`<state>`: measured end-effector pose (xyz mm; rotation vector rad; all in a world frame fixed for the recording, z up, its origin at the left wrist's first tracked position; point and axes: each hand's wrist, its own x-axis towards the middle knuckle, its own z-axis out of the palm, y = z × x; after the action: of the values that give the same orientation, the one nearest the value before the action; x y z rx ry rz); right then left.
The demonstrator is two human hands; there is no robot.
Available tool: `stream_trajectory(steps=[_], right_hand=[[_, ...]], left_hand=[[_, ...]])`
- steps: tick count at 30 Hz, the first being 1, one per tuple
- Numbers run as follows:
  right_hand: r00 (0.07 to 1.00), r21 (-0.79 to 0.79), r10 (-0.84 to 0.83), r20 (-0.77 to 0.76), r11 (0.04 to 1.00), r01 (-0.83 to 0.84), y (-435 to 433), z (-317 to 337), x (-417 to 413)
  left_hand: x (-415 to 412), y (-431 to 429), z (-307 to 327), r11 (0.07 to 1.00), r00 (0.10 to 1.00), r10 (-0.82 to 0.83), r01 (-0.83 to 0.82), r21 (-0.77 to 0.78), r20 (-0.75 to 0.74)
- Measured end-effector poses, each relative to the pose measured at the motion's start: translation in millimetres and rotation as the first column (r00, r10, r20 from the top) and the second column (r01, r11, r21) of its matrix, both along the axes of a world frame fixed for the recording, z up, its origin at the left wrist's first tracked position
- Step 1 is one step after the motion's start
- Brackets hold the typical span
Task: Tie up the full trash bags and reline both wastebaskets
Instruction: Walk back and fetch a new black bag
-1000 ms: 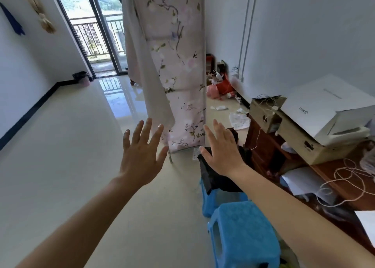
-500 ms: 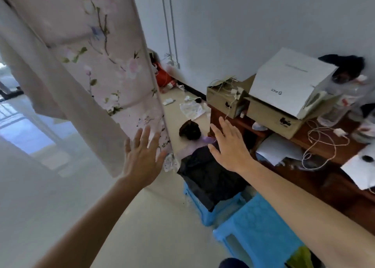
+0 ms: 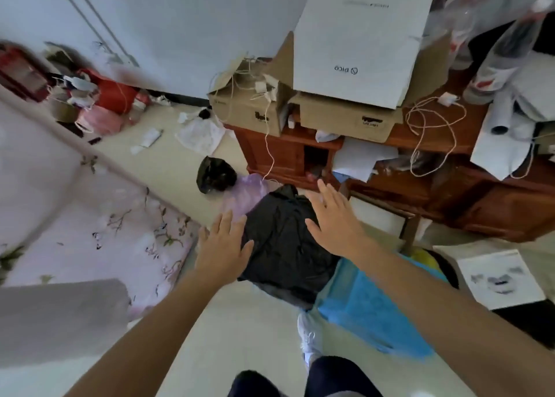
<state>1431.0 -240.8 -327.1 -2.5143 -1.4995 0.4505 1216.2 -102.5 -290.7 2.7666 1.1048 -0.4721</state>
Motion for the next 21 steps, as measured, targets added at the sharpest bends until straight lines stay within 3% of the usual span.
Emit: stream_trajectory(steps=[6, 14, 18, 21], right_hand=[[0.967, -0.135, -0.181, -0.177, 0.978, 0.158, 22, -84, -21], [0.853, -0.213, -0.467, -0.232, 0.880, 0.424, 41, -268, -66], [0.865, -0.200, -0.493, -0.093, 0.860, 0.469, 44, -331, -96], [0.867, -0.127, -0.496, -0.043, 0.864, 0.487, 48, -333, -113]], left_hand=[[27, 51, -82, 0.985, 0.996, -0.081, 0.077, -0.156, -0.022], [65, 97, -286, 0.942, 0.978, -0.160, 0.191, -0.275, 0.132], [47, 92, -354, 0.936, 0.967, -0.228, 0.251, -0.247, 0.118], [22, 89, -365, 0.947, 0.962, -0.249, 0.267, -0.180, 0.116]])
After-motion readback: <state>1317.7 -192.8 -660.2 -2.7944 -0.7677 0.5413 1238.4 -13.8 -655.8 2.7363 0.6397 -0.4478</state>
